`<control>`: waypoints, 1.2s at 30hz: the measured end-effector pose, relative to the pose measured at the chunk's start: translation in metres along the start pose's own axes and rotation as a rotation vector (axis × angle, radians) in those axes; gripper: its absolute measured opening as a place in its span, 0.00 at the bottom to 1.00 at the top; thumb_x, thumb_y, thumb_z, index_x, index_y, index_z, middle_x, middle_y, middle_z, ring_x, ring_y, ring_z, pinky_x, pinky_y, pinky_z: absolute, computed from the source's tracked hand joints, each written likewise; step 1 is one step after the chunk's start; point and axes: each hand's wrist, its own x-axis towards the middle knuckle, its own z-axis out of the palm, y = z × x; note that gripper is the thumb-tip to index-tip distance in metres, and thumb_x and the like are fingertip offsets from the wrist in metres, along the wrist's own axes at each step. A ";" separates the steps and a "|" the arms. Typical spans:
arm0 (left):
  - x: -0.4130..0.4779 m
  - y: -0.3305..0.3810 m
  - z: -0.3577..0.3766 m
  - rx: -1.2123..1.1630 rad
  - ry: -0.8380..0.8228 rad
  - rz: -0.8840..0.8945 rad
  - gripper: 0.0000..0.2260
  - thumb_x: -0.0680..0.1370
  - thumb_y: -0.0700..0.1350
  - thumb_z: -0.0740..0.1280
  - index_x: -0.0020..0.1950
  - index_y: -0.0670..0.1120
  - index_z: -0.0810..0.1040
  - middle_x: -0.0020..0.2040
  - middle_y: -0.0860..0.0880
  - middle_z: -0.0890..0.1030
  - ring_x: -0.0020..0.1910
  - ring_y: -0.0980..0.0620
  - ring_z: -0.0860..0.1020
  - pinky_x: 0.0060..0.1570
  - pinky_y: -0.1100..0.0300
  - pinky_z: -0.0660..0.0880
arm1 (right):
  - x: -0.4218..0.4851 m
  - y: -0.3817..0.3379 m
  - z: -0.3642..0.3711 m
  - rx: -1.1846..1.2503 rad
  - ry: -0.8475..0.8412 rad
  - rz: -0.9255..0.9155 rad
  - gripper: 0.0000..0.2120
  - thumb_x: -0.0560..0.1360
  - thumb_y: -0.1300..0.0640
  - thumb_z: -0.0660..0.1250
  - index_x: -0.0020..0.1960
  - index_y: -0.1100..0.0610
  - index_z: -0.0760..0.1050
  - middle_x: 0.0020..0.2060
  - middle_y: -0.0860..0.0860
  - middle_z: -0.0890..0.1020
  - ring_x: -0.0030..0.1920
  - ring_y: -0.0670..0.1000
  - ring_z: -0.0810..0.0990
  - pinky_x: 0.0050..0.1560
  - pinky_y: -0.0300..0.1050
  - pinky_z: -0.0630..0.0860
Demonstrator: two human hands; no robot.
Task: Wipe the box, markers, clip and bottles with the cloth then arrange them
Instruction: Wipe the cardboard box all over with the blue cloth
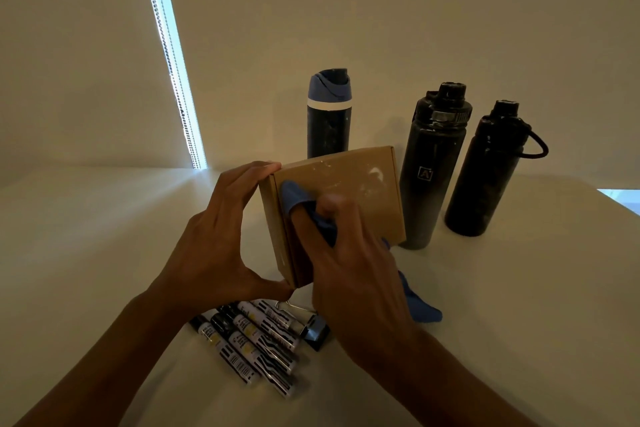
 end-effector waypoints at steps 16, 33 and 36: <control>0.001 -0.001 -0.001 0.025 0.005 0.004 0.59 0.57 0.64 0.83 0.81 0.43 0.61 0.78 0.55 0.64 0.77 0.57 0.65 0.71 0.63 0.70 | 0.008 0.035 0.000 0.292 0.257 0.205 0.09 0.77 0.35 0.55 0.52 0.38 0.62 0.44 0.41 0.72 0.40 0.44 0.77 0.40 0.41 0.75; -0.001 0.000 0.001 0.028 0.000 0.021 0.59 0.57 0.65 0.83 0.81 0.47 0.60 0.79 0.57 0.63 0.77 0.56 0.66 0.70 0.58 0.73 | 0.001 0.020 -0.001 -0.035 0.099 -0.046 0.11 0.83 0.50 0.59 0.58 0.33 0.64 0.53 0.35 0.72 0.49 0.39 0.75 0.44 0.37 0.74; -0.002 -0.001 -0.002 0.015 0.035 0.000 0.61 0.55 0.60 0.87 0.80 0.43 0.62 0.78 0.52 0.65 0.77 0.52 0.67 0.72 0.53 0.73 | -0.012 0.001 0.007 -0.135 0.050 -0.154 0.26 0.73 0.63 0.51 0.69 0.50 0.66 0.63 0.49 0.69 0.58 0.50 0.72 0.52 0.45 0.74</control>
